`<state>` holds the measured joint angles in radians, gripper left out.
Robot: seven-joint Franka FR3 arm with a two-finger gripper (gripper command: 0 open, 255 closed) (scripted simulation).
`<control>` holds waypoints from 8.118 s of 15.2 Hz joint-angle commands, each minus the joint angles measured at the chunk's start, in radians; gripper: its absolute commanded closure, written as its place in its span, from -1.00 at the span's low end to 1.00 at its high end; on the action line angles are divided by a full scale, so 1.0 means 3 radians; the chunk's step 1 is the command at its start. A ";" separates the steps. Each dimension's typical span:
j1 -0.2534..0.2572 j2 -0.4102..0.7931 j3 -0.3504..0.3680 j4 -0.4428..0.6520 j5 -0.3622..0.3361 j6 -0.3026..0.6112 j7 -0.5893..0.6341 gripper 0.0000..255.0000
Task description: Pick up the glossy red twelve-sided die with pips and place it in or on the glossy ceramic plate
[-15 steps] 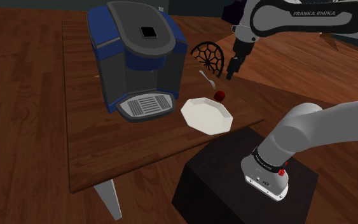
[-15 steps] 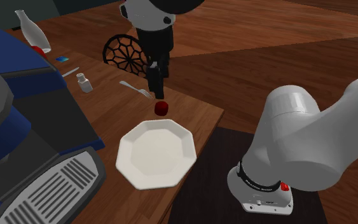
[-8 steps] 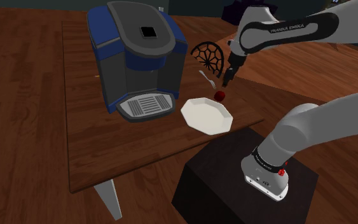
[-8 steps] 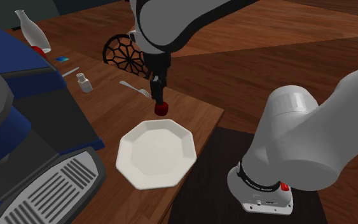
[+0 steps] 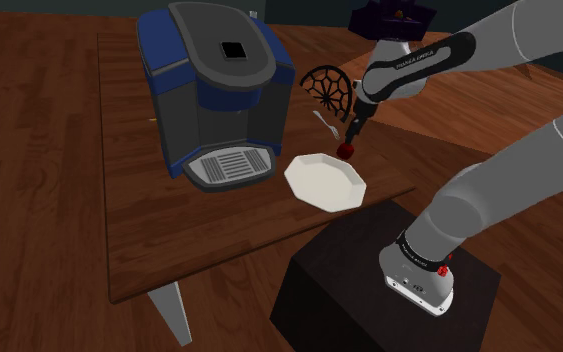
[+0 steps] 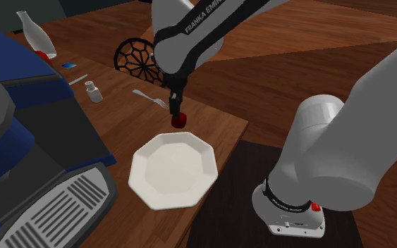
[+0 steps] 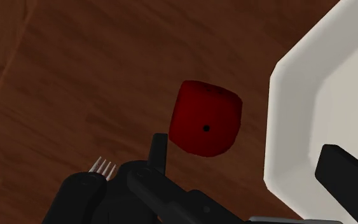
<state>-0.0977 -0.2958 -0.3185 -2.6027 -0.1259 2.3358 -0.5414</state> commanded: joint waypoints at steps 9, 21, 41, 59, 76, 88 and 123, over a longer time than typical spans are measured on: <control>0.0065 0.0645 -0.0152 -0.0056 0.0248 0.0704 -0.0300 -1.00; 0.0064 0.0644 -0.0151 -0.0057 0.0248 0.0703 -0.0299 1.00; 0.0006 0.0094 -0.0073 0.0159 0.0049 -0.0043 -0.0140 1.00; 0.0098 -0.0845 0.0315 -0.0641 -0.0045 -0.0188 0.0350 -1.00; -0.0526 -0.0649 -0.0791 -0.1061 -0.0686 0.0480 -0.1096 -1.00; -0.0485 -0.0486 -0.0844 -0.1093 -0.0671 0.0673 -0.1116 1.00; 0.0034 -0.1359 0.0242 -0.0981 -0.0086 -0.0333 -0.0073 1.00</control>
<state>-0.1108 -0.7039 -0.2720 -2.8972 -0.1714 2.2357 -0.5964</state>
